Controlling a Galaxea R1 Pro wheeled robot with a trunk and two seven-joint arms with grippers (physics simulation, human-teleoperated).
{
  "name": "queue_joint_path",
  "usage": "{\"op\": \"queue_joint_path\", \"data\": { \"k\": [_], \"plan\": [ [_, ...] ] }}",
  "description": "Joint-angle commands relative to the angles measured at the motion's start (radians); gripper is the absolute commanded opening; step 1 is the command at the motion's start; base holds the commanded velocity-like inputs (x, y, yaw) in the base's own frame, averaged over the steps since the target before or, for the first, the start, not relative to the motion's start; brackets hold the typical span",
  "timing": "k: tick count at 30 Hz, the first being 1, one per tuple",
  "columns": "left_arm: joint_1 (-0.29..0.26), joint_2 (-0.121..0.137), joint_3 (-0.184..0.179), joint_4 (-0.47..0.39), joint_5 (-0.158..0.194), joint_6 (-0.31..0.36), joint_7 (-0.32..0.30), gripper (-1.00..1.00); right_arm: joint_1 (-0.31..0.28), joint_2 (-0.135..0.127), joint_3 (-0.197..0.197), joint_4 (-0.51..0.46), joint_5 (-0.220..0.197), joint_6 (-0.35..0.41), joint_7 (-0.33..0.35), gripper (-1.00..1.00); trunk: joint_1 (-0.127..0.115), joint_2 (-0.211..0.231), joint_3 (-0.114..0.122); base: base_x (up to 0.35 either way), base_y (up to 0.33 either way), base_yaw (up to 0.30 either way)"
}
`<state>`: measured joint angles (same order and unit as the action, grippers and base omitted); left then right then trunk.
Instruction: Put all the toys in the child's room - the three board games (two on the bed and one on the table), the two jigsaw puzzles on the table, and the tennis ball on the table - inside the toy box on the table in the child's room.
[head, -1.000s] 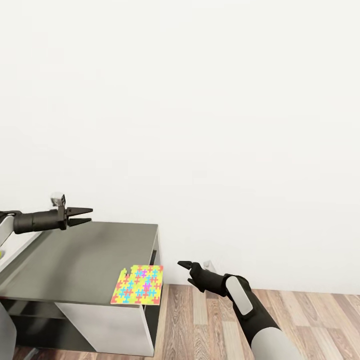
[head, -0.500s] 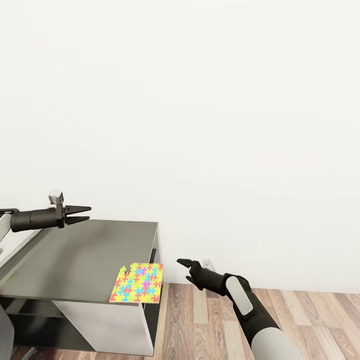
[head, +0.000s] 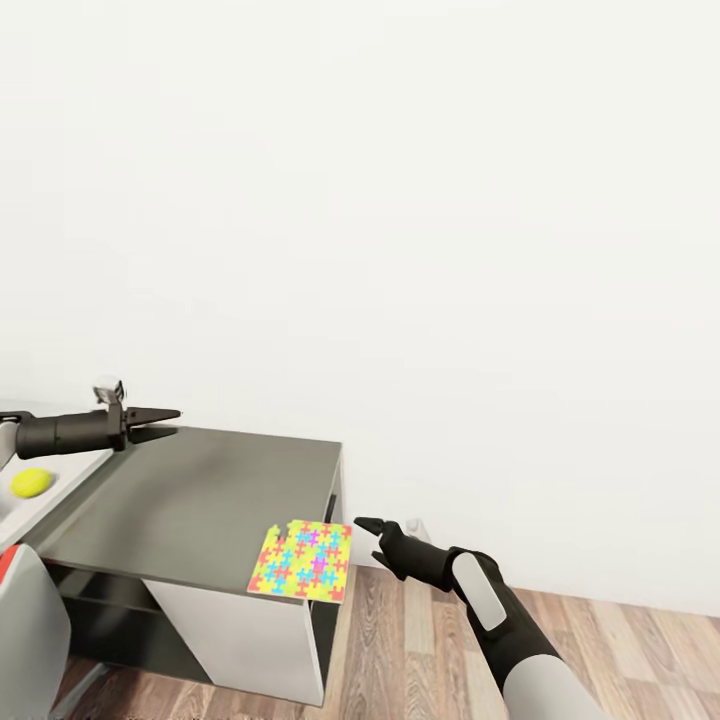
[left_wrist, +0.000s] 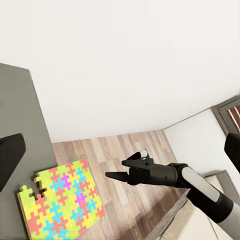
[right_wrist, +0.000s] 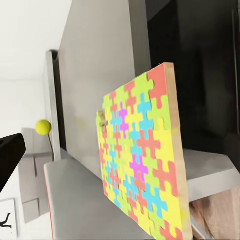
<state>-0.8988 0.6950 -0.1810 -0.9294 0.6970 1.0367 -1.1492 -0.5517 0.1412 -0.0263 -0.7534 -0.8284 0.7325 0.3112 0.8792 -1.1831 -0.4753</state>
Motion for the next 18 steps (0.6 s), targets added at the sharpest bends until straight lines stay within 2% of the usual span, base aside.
{"op": "queue_joint_path", "data": {
  "k": [1, 7, 15, 18],
  "plan": [
    [-0.002, 0.001, -0.003, 0.001, 0.002, 0.005, -0.003, 1.0, -0.001, 0.0, -0.003, 0.0, 0.0, 0.005, 0.002, 1.0, 0.0, -0.001, -0.001, 0.0, 0.0, 0.081],
    [-0.001, 0.003, -0.002, -0.001, 0.005, 0.005, -0.004, 1.0, -0.001, -0.001, -0.008, 0.005, 0.001, 0.005, 0.0, 1.0, 0.0, -0.001, -0.001, 0.0, 0.0, 0.028],
    [-0.001, 0.007, 0.024, -0.002, 0.011, 0.005, -0.006, 1.0, -0.001, 0.0, -0.032, 0.007, 0.0, 0.005, 0.0, 1.0, 0.0, -0.001, -0.001, 0.0, 0.0, 0.003],
    [-0.001, 0.007, 0.025, -0.002, 0.012, 0.005, -0.007, 1.0, -0.001, 0.0, -0.033, 0.008, 0.0, 0.005, 0.0, 1.0, 0.012, -0.022, -0.011, 0.0, 0.0, 0.0]
  ]
}}
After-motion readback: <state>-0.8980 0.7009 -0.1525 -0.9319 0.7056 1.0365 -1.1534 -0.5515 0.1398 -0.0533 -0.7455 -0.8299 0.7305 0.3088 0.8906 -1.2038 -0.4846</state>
